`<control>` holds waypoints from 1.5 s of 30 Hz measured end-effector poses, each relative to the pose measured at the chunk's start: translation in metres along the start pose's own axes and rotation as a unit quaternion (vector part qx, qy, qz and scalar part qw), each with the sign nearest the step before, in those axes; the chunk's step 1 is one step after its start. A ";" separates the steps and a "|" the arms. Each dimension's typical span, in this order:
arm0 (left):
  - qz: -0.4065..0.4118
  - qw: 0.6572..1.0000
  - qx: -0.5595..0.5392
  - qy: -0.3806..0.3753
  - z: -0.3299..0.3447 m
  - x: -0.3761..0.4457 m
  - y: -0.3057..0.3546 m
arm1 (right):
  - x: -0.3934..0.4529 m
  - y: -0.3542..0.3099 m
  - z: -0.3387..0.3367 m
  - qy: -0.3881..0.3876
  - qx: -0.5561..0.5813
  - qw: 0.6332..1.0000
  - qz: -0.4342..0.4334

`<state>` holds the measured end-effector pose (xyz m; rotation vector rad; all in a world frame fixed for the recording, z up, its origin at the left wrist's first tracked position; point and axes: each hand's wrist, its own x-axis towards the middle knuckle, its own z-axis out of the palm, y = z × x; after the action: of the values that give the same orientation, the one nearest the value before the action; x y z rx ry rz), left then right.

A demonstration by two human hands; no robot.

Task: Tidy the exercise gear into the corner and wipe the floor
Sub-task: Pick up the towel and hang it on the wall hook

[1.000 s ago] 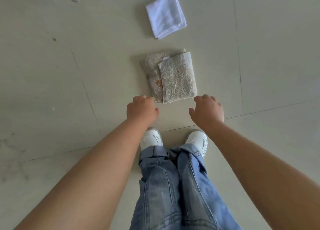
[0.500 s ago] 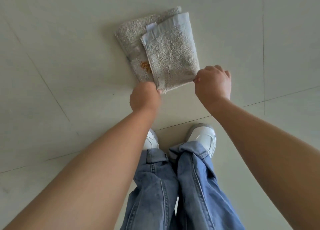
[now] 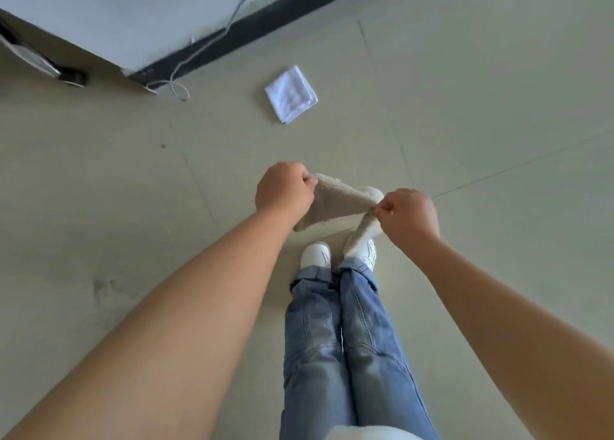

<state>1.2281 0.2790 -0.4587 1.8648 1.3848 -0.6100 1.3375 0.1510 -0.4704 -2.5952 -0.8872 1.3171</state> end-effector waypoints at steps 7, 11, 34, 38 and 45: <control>0.170 0.985 0.011 -0.006 -0.075 -0.125 0.135 | -0.134 0.020 -0.144 0.123 0.072 0.989 0.042; 0.293 0.955 0.039 0.015 -0.099 -0.198 0.225 | -0.208 0.048 -0.225 0.235 0.117 0.963 0.060; 0.624 0.765 0.146 -0.066 0.201 -0.663 0.611 | -0.651 0.491 -0.363 0.513 0.231 0.778 0.280; 0.642 0.755 0.107 -0.079 0.250 -0.709 0.667 | -0.693 0.564 -0.392 0.583 0.229 0.722 0.294; 0.670 0.729 0.044 -0.131 0.312 -0.752 0.794 | -0.721 0.684 -0.476 0.605 0.259 0.701 0.273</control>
<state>1.7638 -0.5480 0.1103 2.1477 -0.3709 -0.1203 1.6830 -0.7223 0.1053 -2.4406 0.4481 -0.3253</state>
